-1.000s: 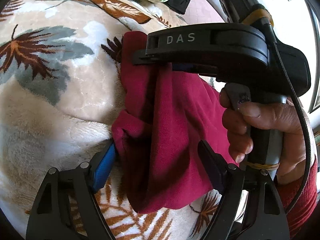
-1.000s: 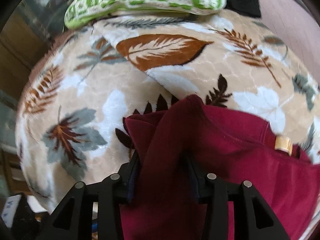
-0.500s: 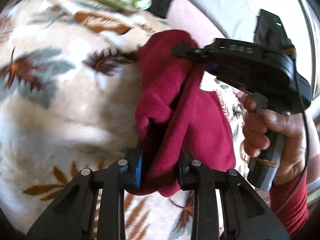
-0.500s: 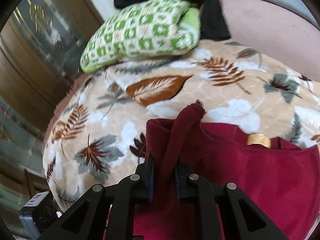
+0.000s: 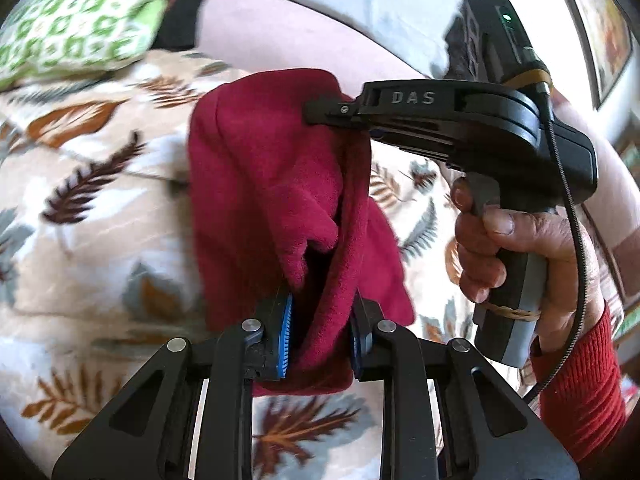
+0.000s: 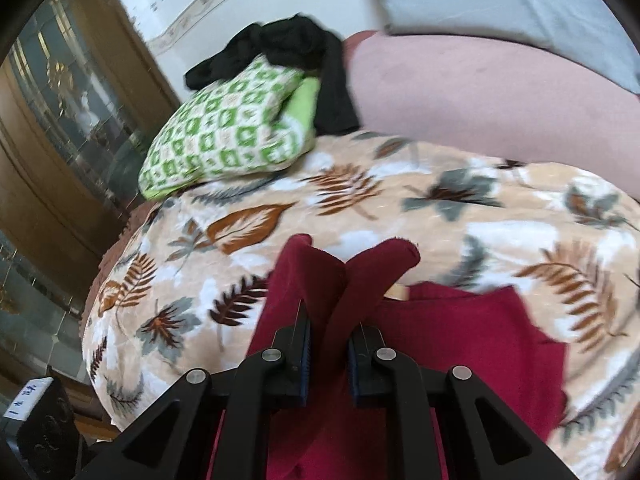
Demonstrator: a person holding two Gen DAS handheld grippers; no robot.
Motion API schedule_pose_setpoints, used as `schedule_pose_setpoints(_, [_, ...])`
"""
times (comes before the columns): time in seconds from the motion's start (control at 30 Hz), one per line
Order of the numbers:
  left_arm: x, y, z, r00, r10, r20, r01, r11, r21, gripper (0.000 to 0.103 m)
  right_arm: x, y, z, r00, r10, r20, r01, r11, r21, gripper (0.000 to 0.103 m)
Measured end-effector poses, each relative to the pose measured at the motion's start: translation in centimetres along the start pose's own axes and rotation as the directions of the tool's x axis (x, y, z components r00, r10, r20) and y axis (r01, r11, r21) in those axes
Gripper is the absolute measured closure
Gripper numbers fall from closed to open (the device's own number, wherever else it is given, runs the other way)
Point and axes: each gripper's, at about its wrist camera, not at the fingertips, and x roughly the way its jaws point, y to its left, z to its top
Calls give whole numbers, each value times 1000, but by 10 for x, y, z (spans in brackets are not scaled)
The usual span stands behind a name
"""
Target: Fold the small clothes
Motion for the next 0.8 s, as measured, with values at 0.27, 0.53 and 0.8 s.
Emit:
schedule_pose_setpoints(0.27, [70, -55, 5, 997, 13, -76, -4, 993, 117, 82, -27, -84, -21, 996, -88, 13, 86, 992, 87, 90])
schedule_pose_setpoints(0.53, [113, -69, -5, 990, 45, -135, -28, 991, 128, 82, 17, -141, -48, 985, -154, -75, 164, 975, 148, 90])
schedule_pose_setpoints(0.8, [47, -69, -2, 993, -32, -115, 54, 980, 191, 45, -18, -149, -65, 983, -184, -30, 186, 968, 170, 67])
